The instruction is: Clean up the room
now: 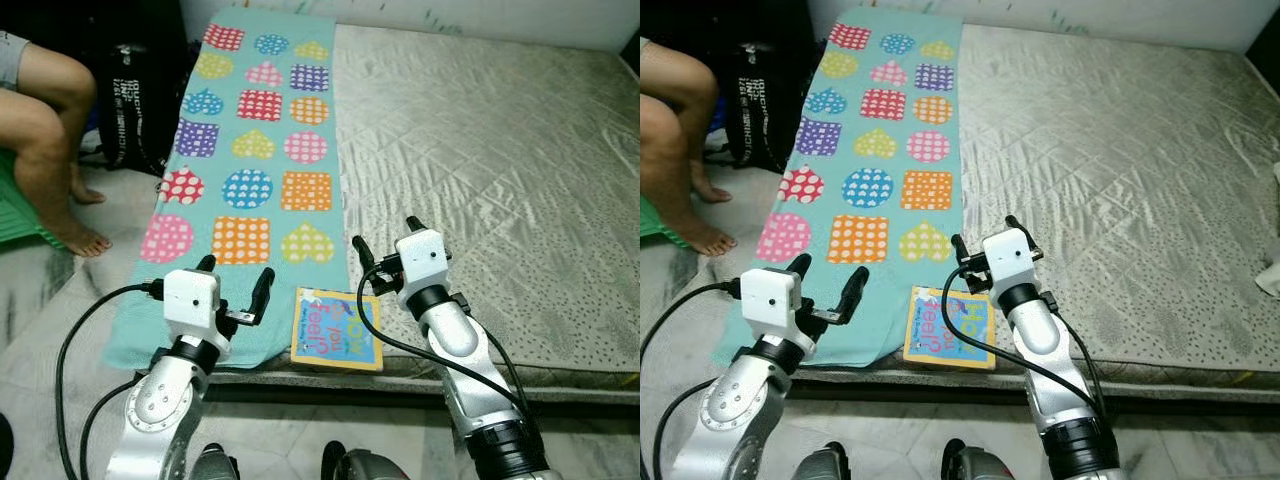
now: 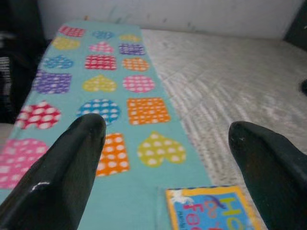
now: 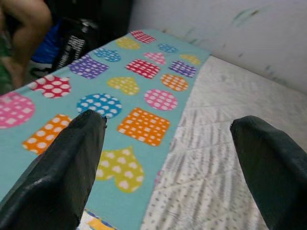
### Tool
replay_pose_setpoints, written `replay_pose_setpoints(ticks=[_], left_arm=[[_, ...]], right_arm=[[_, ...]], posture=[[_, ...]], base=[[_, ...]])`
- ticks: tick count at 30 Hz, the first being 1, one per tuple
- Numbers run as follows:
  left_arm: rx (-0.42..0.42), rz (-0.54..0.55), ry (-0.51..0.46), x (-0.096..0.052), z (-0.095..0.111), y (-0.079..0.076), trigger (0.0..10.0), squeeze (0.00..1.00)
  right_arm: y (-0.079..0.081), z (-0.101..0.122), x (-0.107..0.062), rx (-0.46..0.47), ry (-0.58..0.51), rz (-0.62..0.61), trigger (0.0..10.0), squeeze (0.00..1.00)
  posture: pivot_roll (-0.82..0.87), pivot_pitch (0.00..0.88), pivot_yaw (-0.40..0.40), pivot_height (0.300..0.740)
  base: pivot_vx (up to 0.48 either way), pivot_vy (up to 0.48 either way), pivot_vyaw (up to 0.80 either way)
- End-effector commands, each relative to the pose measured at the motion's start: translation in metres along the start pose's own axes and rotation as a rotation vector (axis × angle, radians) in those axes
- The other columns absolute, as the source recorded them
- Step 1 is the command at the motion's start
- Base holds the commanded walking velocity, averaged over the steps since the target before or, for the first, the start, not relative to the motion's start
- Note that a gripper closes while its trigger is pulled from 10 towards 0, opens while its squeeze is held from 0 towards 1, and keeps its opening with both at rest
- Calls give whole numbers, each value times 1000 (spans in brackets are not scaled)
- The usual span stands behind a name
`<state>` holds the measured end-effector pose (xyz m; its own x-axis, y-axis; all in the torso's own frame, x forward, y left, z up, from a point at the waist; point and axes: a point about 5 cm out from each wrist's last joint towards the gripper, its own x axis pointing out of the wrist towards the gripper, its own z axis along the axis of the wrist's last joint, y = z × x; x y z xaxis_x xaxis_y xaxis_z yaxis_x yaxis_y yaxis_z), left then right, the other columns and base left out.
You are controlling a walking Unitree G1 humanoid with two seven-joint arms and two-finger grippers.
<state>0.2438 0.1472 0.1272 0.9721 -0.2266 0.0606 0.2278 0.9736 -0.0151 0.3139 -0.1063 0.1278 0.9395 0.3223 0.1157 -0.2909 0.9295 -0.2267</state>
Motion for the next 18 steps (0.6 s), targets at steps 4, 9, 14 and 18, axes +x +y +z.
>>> replay_pose_setpoints(ticks=[4, 9, 14, 18], left_arm=[[-13, -28, 8, 0, -2, -7, 10000, 0], [-11, -29, 7, 0, -1, -7, 10000, 0], [-10, -28, 6, 1, -1, -7, 10000, 0], [-10, -28, 5, 1, -1, -8, 10000, 0]], right_arm=[[-6, -1, -2, -18, 7, -15, 10000, 0], [-6, -1, -2, -17, 7, -13, 10000, 0], [-6, -1, -1, -18, 7, -10, 10000, 0], [-5, -1, 0, -15, 7, -6, 10000, 0]], posture=[[103, 224, -64, 740], [103, 224, -64, 740], [110, 221, -67, 740], [110, 216, -72, 740]], base=[[0, -347, 0], [0, -349, 0], [0, -351, 0], [0, -349, 0]])
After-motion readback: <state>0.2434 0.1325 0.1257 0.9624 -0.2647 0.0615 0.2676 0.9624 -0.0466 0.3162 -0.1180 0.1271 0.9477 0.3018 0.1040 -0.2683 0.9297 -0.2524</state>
